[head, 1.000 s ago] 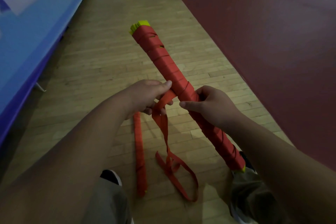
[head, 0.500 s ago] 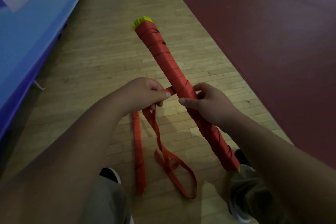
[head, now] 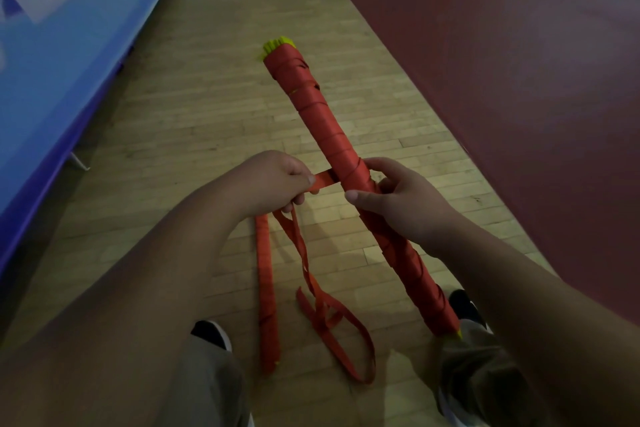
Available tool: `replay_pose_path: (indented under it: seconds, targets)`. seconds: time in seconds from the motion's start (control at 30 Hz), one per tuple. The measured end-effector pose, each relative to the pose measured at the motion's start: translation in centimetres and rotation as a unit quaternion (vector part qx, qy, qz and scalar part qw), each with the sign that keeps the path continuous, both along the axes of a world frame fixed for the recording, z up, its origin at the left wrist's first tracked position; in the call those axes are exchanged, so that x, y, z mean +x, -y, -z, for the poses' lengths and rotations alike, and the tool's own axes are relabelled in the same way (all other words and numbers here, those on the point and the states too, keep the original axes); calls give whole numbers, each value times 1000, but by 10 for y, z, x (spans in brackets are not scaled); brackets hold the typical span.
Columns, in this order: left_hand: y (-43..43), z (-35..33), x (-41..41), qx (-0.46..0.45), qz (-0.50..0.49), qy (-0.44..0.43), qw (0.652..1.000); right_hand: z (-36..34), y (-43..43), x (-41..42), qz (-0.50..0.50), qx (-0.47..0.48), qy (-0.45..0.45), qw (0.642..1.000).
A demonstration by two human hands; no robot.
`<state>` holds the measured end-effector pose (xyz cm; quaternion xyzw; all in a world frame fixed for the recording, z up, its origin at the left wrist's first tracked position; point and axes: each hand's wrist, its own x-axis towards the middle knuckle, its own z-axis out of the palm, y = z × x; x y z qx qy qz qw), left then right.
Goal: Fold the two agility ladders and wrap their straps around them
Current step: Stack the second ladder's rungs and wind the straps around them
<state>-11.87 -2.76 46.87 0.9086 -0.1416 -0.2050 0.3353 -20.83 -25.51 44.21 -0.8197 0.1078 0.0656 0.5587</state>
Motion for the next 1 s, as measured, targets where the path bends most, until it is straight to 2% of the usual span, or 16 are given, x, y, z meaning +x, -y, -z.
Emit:
replay_pose_path:
  seconds: [0.1, 0.2, 0.3, 0.47, 0.6, 0.83, 1.0]
  targets:
    - [4, -3, 0, -33, -23, -8, 999, -1, 0, 0, 9, -5, -3, 1000]
    - [10, -3, -2, -72, -38, -8, 997, 1, -3, 0, 8, -49, -7, 999]
    - [15, 1, -5, -64, -57, 12, 996, 6, -7, 1, 6, -95, -11, 995]
    - [25, 2, -8, -70, -96, 17, 993, 9, -10, 5, 11, -114, -19, 993]
    - [35, 0, -16, -41, -90, 31, 995, 14, -15, 6, 5, -148, -34, 988]
    - [37, 2, -16, -40, -107, 37, 993, 22, -19, 4, 8, -149, -22, 989]
    - [31, 10, -10, -51, -112, 20, 992, 21, -17, 4, -33, -105, -65, 992]
